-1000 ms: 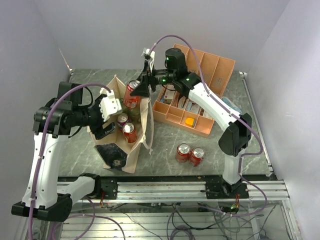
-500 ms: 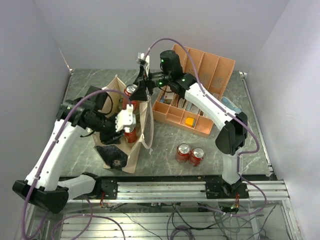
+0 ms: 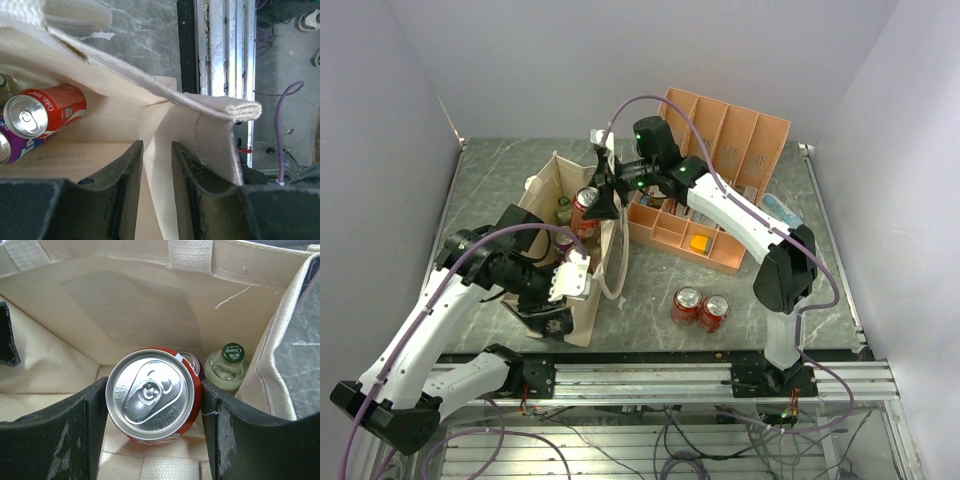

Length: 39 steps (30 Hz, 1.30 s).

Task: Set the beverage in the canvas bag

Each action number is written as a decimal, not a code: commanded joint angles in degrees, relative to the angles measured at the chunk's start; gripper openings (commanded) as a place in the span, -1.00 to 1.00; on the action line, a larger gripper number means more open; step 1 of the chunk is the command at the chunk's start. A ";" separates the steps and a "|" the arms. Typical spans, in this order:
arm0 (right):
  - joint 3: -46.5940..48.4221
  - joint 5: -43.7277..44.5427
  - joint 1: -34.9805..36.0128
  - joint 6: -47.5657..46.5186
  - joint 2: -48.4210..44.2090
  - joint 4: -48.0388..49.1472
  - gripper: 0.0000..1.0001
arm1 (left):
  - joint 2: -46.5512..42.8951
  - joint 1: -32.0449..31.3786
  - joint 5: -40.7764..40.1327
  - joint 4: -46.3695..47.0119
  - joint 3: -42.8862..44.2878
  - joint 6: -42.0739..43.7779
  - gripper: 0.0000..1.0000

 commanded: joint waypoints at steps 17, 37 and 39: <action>13.10 0.25 5.22 -6.57 2.67 -5.05 -1.00 | -1.28 -0.64 -2.12 13.21 1.76 -12.78 0.19; 6.28 12.99 7.63 -0.89 -4.76 0.16 -1.00 | -8.69 11.13 -19.18 33.65 6.65 -44.80 0.54; 7.47 12.13 7.76 -1.87 -4.63 -0.73 -1.00 | -7.58 13.95 -20.32 34.59 8.41 -47.85 0.55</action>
